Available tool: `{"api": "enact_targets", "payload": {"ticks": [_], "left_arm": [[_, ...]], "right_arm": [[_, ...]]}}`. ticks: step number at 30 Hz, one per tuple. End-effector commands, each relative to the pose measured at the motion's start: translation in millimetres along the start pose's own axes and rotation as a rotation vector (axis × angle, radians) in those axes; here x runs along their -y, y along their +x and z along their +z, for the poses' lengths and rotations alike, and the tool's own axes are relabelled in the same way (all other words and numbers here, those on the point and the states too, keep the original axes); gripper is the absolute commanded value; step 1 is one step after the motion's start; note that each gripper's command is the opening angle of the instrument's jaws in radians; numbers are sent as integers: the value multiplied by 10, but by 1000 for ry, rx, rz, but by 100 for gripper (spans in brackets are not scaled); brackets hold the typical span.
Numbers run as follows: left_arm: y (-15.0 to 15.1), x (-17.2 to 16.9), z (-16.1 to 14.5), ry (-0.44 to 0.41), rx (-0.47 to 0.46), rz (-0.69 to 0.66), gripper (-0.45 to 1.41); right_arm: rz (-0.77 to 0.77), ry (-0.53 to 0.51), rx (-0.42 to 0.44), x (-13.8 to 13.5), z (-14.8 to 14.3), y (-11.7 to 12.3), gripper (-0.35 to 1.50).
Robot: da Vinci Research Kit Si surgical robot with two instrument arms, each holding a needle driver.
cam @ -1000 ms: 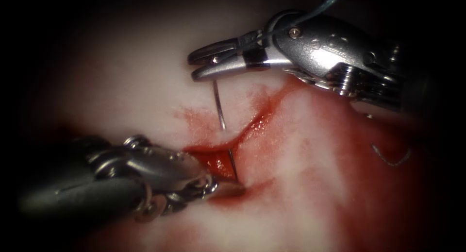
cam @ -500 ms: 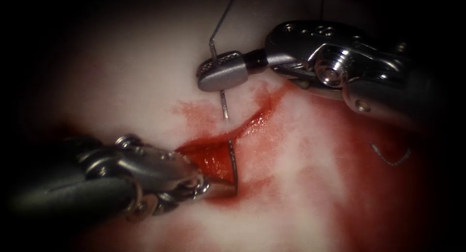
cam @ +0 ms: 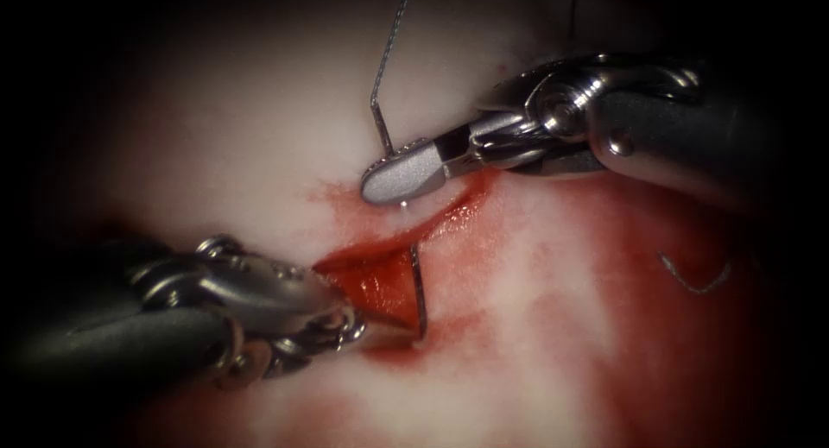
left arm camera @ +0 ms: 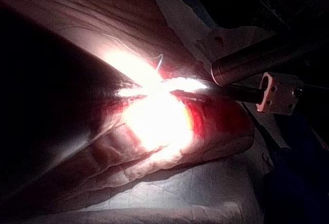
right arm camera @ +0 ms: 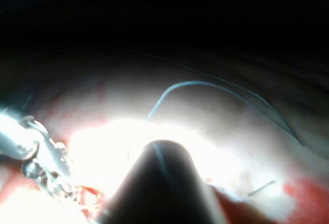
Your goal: Wound Closure
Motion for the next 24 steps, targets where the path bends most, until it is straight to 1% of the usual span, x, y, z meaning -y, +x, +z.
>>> {"api": "enact_targets", "payload": {"ticks": [1,2,3,4,6,8,10,11,13,14,15,16,19,21,22,24], "left_arm": [[-12,2,-1,35,3,-102,-1],[-12,2,-3,59,-1,-229,17],[-13,1,-4,84,-8,-324,34],[-13,0,-7,123,-21,-372,49],[-11,-4,-12,193,-46,-405,49],[-11,-9,-16,259,-77,-493,57],[-12,-13,-19,306,-101,-494,59],[-13,-14,-20,328,-103,-483,64],[-15,-16,-22,352,-67,-514,67],[-15,-18,-23,378,-41,-580,69],[-14,-19,-23,397,-30,-616,64],[-13,-20,-23,406,-22,-627,59],[-7,-27,-23,405,-27,-678,69],[-7,-30,-22,399,-31,-735,69],[-8,-31,-22,399,-30,-736,69],[-11,-32,-23,430,-27,-773,69]], "right_arm": [[-8,0,-5,4,4,16,-35],[-8,-3,-10,4,4,16,-35],[-8,-3,-11,3,3,17,-35],[-8,-4,-12,3,3,17,-35],[-19,-7,-17,2,2,19,-35],[-25,-7,-17,2,1,19,-35],[-37,-7,-17,2,2,19,-35],[-43,-8,-18,2,2,19,-35],[-49,-8,-18,2,2,20,-35],[-49,-8,-18,2,2,20,-35],[-49,-8,-18,2,2,20,-35],[-54,-8,-17,2,2,20,-35],[-66,-8,-17,2,2,20,-35],[-66,-8,-17,2,2,20,-35],[-65,-8,-17,2,2,21,-35],[-77,-8,-17,3,2,21,-35]]}}
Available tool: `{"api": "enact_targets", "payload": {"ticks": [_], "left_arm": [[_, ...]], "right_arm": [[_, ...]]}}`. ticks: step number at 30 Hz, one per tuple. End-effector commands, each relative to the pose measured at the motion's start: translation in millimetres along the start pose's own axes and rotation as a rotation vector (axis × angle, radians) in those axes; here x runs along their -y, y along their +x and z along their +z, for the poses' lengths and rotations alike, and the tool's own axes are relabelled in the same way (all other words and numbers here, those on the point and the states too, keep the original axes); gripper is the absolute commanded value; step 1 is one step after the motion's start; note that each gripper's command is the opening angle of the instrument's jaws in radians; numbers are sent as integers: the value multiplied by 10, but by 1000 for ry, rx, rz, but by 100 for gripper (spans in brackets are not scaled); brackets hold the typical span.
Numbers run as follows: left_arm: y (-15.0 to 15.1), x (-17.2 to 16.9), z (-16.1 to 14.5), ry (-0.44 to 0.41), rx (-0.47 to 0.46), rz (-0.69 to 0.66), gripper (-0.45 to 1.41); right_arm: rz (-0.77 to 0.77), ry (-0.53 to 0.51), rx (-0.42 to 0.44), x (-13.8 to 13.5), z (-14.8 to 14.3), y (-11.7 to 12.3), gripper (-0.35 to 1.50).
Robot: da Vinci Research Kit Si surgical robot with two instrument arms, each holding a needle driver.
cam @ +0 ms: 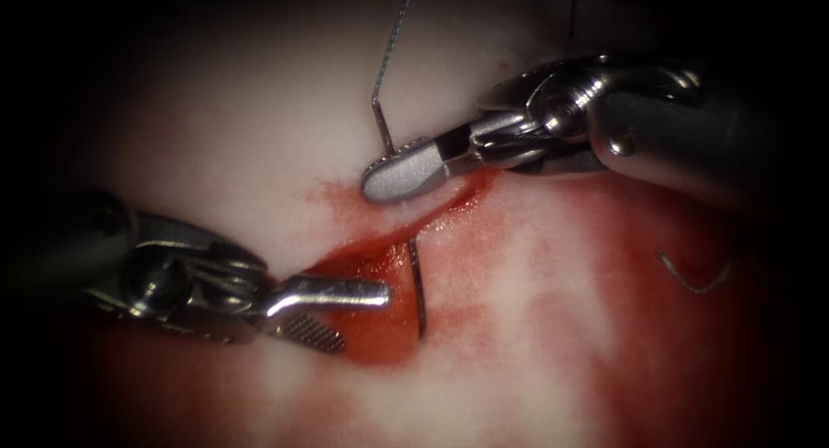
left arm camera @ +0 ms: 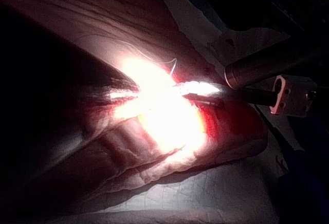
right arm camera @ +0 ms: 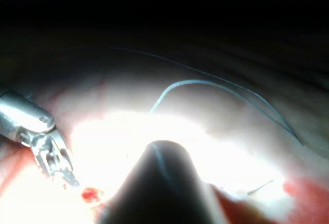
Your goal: Wound Closure
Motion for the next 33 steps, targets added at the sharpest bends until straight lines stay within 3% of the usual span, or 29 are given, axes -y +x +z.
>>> {"api": "enact_targets", "payload": {"ticks": [1,5,8,19,21,22,24,28,31,32,33], "left_arm": [[-7,10,4,30,2,-29,67],[-10,20,7,99,18,-74,59],[-14,30,16,156,15,-57,29],[-19,37,38,192,44,-59,24],[-20,37,39,193,45,-70,14],[-20,36,39,193,45,-69,-6],[-19,35,37,182,17,-67,-45],[-19,34,35,154,-38,-98,-45],[-16,30,31,25,-30,-109,-45],[-15,29,31,29,-35,-130,-45],[-15,27,30,48,-47,-173,-45]], "right_arm": [[-12,3,-2,4,5,15,-35],[-12,3,-2,4,5,15,-35],[-12,2,-2,4,7,14,-35],[-12,2,-3,5,9,14,-35],[-12,2,-3,5,9,14,-35],[-12,2,-2,5,9,13,-35],[-12,2,-2,5,10,13,-35],[-46,-2,-2,5,10,14,-35],[-115,-5,-16,5,9,17,-35],[-144,-11,-24,5,9,18,-25],[-184,-21,-35,6,9,19,4]]}}
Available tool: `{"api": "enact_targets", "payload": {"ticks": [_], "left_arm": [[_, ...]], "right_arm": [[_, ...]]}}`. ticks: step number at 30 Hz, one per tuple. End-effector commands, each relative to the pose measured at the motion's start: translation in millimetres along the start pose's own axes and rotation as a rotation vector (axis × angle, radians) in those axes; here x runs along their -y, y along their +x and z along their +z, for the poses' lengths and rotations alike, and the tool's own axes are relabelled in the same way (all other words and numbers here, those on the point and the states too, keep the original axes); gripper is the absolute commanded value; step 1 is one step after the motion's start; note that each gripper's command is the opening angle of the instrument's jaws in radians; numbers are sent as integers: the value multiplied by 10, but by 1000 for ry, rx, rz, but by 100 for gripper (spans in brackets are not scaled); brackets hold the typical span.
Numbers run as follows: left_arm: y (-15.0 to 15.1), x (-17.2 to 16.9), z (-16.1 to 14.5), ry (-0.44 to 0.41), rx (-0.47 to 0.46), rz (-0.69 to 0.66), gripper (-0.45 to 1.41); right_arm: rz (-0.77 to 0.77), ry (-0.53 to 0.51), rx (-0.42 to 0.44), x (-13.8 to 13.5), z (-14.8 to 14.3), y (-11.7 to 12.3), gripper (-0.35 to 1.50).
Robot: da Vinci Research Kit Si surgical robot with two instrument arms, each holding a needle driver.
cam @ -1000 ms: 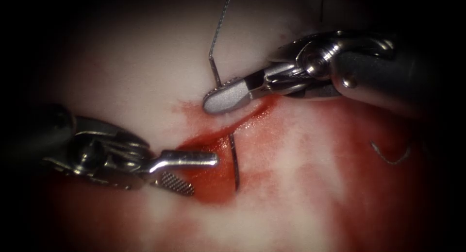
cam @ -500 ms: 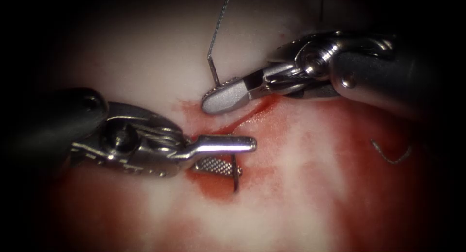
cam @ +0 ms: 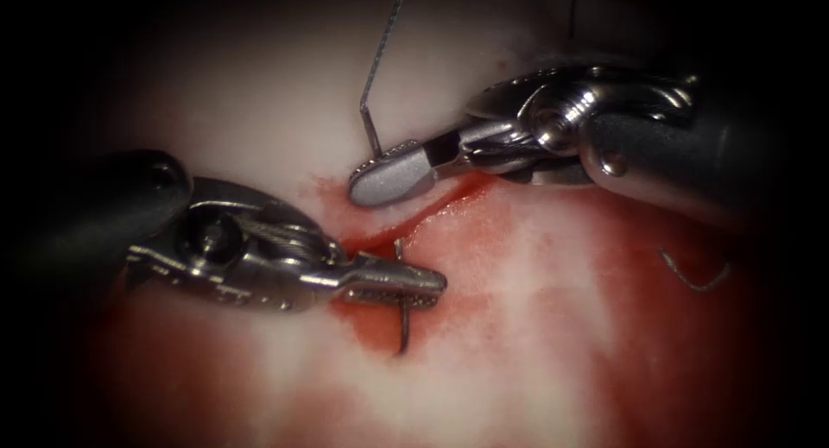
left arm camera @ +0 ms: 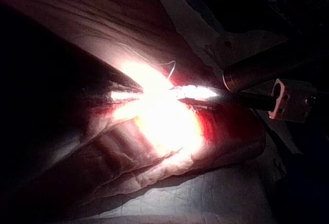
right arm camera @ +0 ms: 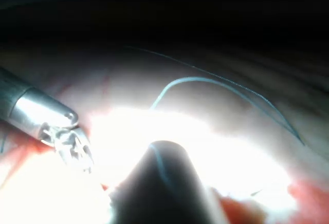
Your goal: Wound Closure
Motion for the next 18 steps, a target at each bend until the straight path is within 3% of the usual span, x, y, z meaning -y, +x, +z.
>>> {"api": "enact_targets", "payload": {"ticks": [1,2,5,8,12,15,18], "left_arm": [[-5,7,3,36,-21,-81,-45],[-5,7,2,84,-60,-195,-45],[-4,6,-1,147,-141,-323,-45],[1,6,-2,169,-191,-428,-45],[9,11,1,228,-146,-693,-45],[14,18,0,222,-171,-910,-45],[21,25,-3,251,-199,-861,-45]], "right_arm": [[-54,-13,-16,2,3,14,56],[-59,-9,-22,3,3,15,89],[-52,-4,-65,7,1,19,120],[-41,-58,-135,13,-1,22,128],[-44,-110,-190,21,-3,22,131],[-48,-141,-221,27,-8,22,130],[-75,-170,-245,32,-16,25,130]]}}
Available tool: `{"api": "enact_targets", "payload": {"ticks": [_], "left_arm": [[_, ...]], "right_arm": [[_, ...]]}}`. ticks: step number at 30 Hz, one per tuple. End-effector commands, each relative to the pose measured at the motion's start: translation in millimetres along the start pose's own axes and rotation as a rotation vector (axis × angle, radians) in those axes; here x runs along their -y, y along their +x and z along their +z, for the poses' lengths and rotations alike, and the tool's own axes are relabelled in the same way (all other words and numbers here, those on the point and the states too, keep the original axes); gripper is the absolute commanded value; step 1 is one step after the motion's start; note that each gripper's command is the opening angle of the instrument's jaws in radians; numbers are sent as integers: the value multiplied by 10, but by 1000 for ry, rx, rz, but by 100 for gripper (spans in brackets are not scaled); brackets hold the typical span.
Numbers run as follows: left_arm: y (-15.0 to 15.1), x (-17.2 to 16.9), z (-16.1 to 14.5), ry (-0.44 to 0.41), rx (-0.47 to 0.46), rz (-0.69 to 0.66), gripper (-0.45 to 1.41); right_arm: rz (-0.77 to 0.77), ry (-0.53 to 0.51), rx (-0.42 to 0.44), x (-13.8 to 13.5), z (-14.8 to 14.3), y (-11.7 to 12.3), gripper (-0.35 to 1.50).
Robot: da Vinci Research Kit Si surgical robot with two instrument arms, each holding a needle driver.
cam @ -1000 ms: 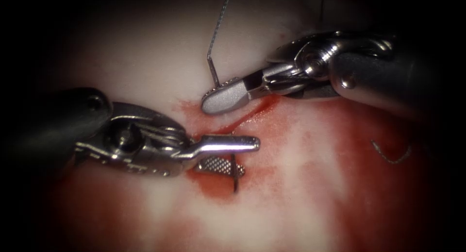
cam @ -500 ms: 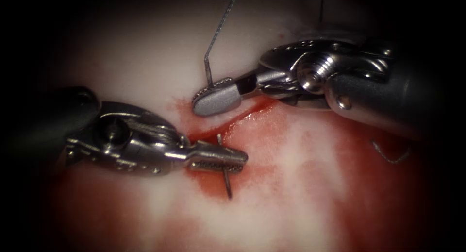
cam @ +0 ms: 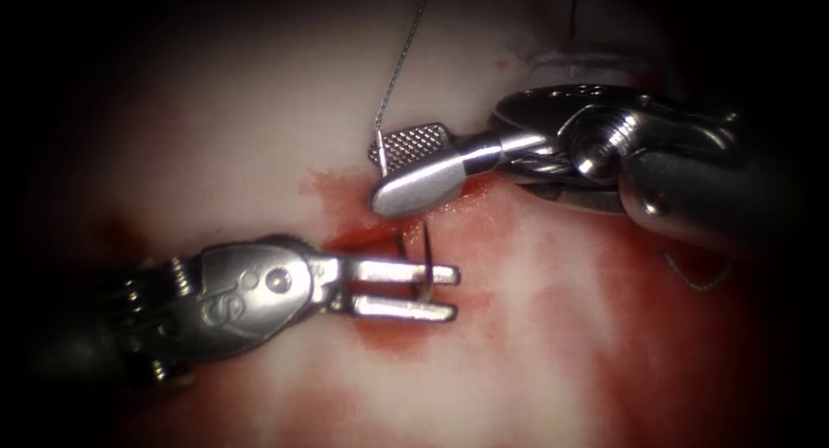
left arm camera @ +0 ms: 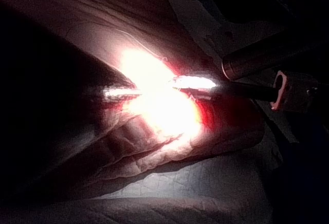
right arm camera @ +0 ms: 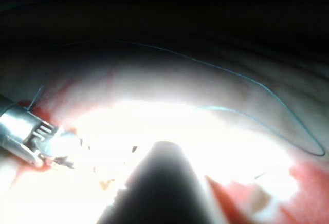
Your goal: Wound Closure
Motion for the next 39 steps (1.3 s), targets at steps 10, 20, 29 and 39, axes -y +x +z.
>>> {"api": "enact_targets", "payload": {"ticks": [10,20,29,39], "left_arm": [[27,-4,8,45,-43,-343,-45],[35,-2,1,27,-48,-319,-45],[65,8,-10,32,-83,-360,-45],[90,10,-15,24,-120,-504,-45]], "right_arm": [[17,-59,-60,14,-23,50,123],[-6,-72,-68,22,-38,71,111],[-9,-73,-69,26,-35,70,104],[-10,-68,-65,28,-29,68,101]]}}
